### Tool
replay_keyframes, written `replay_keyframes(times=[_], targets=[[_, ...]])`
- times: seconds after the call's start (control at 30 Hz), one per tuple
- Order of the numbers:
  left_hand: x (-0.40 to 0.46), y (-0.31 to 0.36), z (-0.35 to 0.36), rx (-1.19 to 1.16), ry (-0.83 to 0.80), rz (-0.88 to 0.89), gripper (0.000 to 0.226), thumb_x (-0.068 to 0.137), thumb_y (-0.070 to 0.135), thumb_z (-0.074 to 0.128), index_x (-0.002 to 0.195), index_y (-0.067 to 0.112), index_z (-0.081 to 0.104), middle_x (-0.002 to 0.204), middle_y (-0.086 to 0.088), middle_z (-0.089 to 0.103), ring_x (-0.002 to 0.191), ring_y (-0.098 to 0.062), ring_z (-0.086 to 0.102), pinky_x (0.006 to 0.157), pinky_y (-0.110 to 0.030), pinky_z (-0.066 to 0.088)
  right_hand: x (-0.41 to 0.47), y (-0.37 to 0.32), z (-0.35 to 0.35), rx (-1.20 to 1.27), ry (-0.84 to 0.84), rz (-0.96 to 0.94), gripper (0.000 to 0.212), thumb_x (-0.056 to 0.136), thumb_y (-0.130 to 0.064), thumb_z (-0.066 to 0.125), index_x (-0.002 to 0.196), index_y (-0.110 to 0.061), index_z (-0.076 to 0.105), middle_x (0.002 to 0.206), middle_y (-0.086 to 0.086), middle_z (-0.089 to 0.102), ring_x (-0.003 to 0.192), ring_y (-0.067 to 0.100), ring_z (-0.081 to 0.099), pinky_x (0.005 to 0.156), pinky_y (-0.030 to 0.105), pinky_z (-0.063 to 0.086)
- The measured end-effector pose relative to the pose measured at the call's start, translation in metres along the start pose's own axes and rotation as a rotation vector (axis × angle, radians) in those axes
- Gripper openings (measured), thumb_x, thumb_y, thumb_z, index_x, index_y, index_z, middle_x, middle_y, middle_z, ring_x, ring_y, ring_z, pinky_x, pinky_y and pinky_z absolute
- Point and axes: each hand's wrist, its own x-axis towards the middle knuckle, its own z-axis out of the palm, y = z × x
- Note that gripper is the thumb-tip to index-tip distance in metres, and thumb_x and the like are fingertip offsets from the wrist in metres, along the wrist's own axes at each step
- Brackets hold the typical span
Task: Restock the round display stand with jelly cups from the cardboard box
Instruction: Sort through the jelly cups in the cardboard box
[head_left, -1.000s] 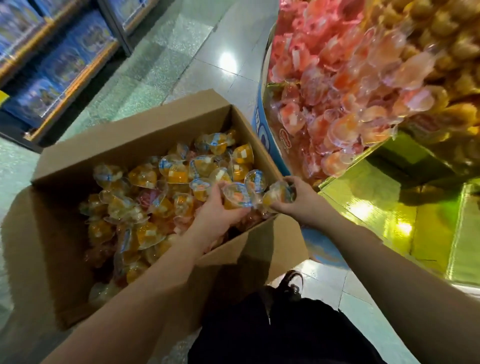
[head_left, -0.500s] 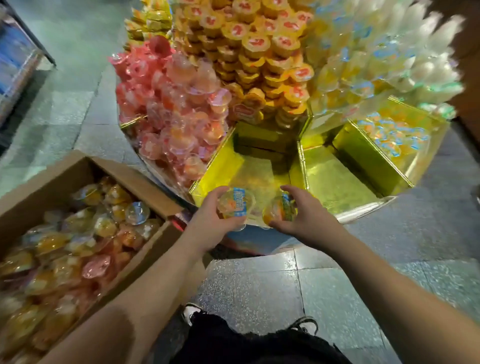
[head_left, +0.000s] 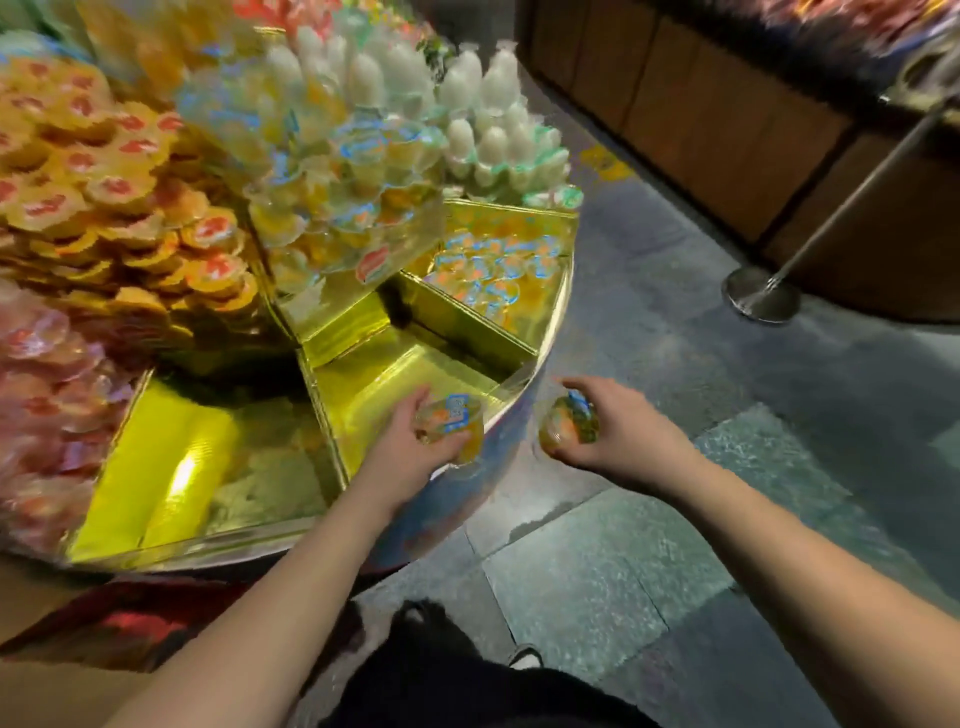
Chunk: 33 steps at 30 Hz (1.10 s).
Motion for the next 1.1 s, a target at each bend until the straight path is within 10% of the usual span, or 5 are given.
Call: replay_keyframes(times=[0.13, 0.3, 0.63, 1.1], targets=[[0.044, 0.029, 0.03, 0.032, -0.041, 0.019, 0.077, 0.081, 0.023, 0.081, 0.148, 0.02, 0.042, 0.14, 0.0, 0.049, 0.116, -0.014, 0.054, 0.1, -0.026, 0.041, 0.027, 0.04, -0.022, -0.008, -0.008, 0.03, 0.081, 0.074, -0.049, 0.079, 0.143, -0.027, 0.044, 0.139, 0.0, 0.054, 0.13, 0.022, 0.048, 0.107, 0.035, 0.041], [0.118, 0.053, 0.054, 0.022, -0.039, 0.04, 0.067, 0.086, 0.021, 0.075, 0.146, 0.023, 0.045, 0.134, 0.002, 0.055, 0.11, -0.011, 0.055, 0.074, 0.0, 0.039, 0.093, 0.077, -0.051, -0.09, -0.029, 0.0, 0.082, 0.075, -0.053, 0.077, 0.144, -0.026, 0.042, 0.14, 0.001, 0.051, 0.131, 0.024, 0.046, 0.107, 0.037, 0.041], [0.264, 0.091, 0.076, 0.097, -0.011, -0.048, 0.076, 0.088, 0.018, 0.072, 0.152, 0.026, 0.031, 0.152, 0.001, 0.031, 0.111, -0.005, 0.043, 0.084, -0.011, 0.029, 0.249, 0.114, -0.112, -0.187, -0.11, -0.047, 0.082, 0.076, -0.055, 0.076, 0.145, -0.027, 0.041, 0.136, 0.002, 0.051, 0.126, 0.026, 0.047, 0.102, 0.038, 0.042], [0.331, 0.075, 0.084, 0.121, 0.105, -0.262, 0.082, 0.081, 0.012, 0.077, 0.149, 0.013, 0.031, 0.128, 0.004, 0.02, 0.112, -0.013, 0.052, 0.09, -0.01, 0.035, 0.4, 0.109, -0.11, -0.323, -0.346, -0.352, 0.083, 0.079, -0.05, 0.074, 0.148, -0.023, 0.037, 0.137, 0.007, 0.048, 0.127, 0.03, 0.046, 0.103, 0.04, 0.043]])
